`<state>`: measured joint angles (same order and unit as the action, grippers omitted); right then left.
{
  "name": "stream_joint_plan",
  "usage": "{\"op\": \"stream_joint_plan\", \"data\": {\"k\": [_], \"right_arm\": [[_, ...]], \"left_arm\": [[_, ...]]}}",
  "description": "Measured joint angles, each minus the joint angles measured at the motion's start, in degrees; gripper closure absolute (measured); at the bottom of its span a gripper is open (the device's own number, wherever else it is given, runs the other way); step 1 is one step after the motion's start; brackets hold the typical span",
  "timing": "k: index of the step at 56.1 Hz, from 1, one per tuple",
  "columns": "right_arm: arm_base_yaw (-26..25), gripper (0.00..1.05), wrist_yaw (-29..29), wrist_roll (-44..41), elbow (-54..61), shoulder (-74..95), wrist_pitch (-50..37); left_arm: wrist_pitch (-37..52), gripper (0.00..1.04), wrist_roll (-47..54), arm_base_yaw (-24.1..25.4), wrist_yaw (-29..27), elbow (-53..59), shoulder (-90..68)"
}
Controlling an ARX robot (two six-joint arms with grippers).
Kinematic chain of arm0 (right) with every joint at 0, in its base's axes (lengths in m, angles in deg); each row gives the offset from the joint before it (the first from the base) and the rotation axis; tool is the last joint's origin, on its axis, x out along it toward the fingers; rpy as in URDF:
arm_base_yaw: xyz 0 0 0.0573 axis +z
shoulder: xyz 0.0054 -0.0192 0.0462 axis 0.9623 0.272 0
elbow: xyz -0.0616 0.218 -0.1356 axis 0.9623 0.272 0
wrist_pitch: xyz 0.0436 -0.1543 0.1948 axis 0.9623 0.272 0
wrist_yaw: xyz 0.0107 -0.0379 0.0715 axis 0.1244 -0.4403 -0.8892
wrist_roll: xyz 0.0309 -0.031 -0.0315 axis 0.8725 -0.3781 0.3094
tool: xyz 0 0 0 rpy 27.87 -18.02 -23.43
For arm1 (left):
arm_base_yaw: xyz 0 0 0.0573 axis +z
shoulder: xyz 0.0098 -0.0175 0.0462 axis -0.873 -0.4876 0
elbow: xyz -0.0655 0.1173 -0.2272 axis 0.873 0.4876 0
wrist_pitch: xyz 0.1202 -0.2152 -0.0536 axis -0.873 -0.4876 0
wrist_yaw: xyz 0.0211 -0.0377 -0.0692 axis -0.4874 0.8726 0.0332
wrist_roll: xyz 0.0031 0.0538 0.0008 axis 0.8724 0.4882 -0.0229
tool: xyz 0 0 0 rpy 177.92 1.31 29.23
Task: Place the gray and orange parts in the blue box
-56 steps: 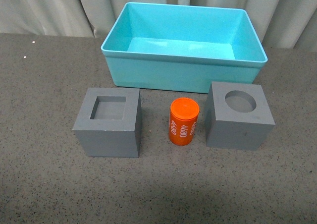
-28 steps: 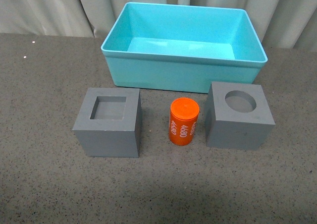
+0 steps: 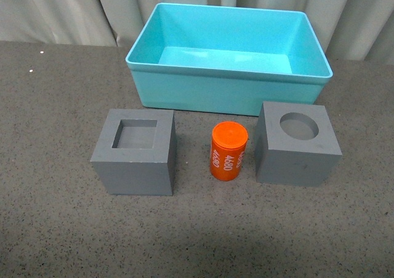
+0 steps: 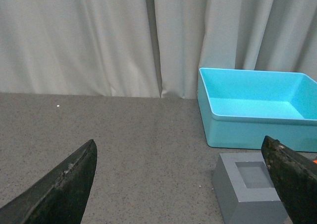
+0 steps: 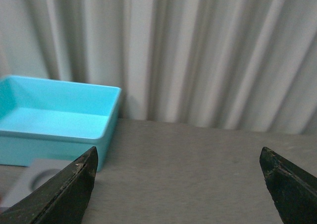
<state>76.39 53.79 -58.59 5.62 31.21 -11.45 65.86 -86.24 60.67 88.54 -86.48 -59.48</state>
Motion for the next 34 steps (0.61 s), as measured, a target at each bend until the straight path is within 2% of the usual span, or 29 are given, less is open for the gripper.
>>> {"op": "stream_joint_plan", "data": {"k": [5, 13, 21, 24, 34], "right_arm": [[1.2, 0.10, 0.2, -12.7, -0.5, 6.2, -2.3], [2.0, 0.10, 0.5, -14.8, -3.6, 22.1, -10.3], [3.8, 0.10, -0.2, -8.5, -13.1, 45.3, -14.5], [5.2, 0.10, -1.3, -4.5, -18.6, 56.2, -12.1], [8.2, 0.10, -0.9, 3.7, -31.3, 74.8, -5.2]], "left_arm": [[0.0, 0.07, 0.0, 0.0, 0.0, 0.0, 0.0], [0.0, 0.07, 0.0, 0.0, 0.0, 0.0, 0.0], [0.0, 0.07, 0.0, 0.0, 0.0, 0.0, 0.0], [0.0, 0.07, 0.0, 0.0, 0.0, 0.0, 0.0], [0.0, 0.07, 0.0, 0.0, 0.0, 0.0, 0.0]]}}
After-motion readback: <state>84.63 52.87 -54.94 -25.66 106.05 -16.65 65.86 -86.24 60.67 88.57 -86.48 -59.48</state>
